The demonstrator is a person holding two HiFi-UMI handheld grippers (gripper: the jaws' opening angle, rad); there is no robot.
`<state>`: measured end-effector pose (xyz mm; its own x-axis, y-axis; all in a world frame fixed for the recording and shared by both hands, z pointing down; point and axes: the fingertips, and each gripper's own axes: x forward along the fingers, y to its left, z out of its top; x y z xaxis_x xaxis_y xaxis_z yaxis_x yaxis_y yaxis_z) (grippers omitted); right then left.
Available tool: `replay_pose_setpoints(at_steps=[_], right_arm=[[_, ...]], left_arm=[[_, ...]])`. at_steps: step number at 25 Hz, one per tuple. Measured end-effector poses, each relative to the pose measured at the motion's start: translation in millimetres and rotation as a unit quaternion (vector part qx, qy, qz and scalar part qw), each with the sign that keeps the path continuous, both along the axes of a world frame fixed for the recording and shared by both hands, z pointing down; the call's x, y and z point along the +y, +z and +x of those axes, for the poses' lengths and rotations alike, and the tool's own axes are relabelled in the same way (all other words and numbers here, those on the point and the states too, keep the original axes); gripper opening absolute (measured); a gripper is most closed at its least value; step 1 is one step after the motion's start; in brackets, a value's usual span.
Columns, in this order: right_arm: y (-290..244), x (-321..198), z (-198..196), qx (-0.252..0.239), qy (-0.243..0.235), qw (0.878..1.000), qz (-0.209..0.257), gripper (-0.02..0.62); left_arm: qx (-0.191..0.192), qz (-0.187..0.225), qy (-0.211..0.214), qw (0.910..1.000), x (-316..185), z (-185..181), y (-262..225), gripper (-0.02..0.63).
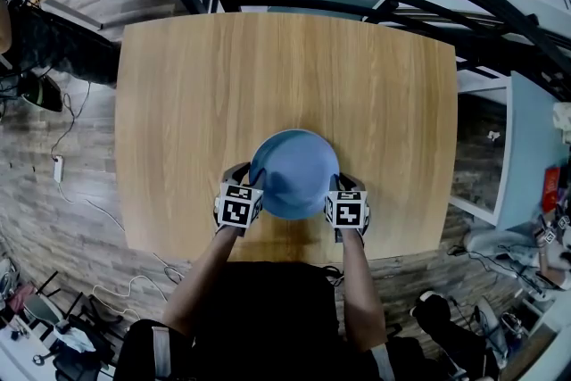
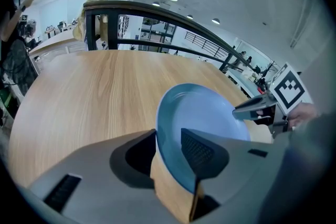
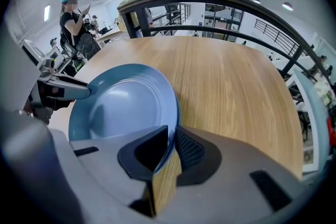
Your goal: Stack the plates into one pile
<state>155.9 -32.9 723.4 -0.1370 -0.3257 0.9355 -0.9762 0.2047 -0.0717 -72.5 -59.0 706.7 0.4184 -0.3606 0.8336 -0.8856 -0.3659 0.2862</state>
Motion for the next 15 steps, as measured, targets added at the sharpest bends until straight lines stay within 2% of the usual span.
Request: replay_pose_setpoints(at_steps=[6, 8, 15], right_arm=[[0.4, 0.5, 2.3, -0.002, 0.006, 1.000, 0.001, 0.051], [-0.3, 0.8, 2.5, -0.003, 0.006, 1.000, 0.000, 0.120], [-0.7, 3.1, 3.1, -0.003, 0.007, 1.000, 0.004, 0.126]], left_arm=[[-0.001, 0.005, -0.009, 0.9999, -0.2, -1.9, 0.2, 0.154], [0.000, 0.005, -0.013, 0.9999, -0.7, -3.6, -0.6, 0.156], [0.002, 0.009, -0.016, 0.9998, -1.7, -3.9, -2.2, 0.161]])
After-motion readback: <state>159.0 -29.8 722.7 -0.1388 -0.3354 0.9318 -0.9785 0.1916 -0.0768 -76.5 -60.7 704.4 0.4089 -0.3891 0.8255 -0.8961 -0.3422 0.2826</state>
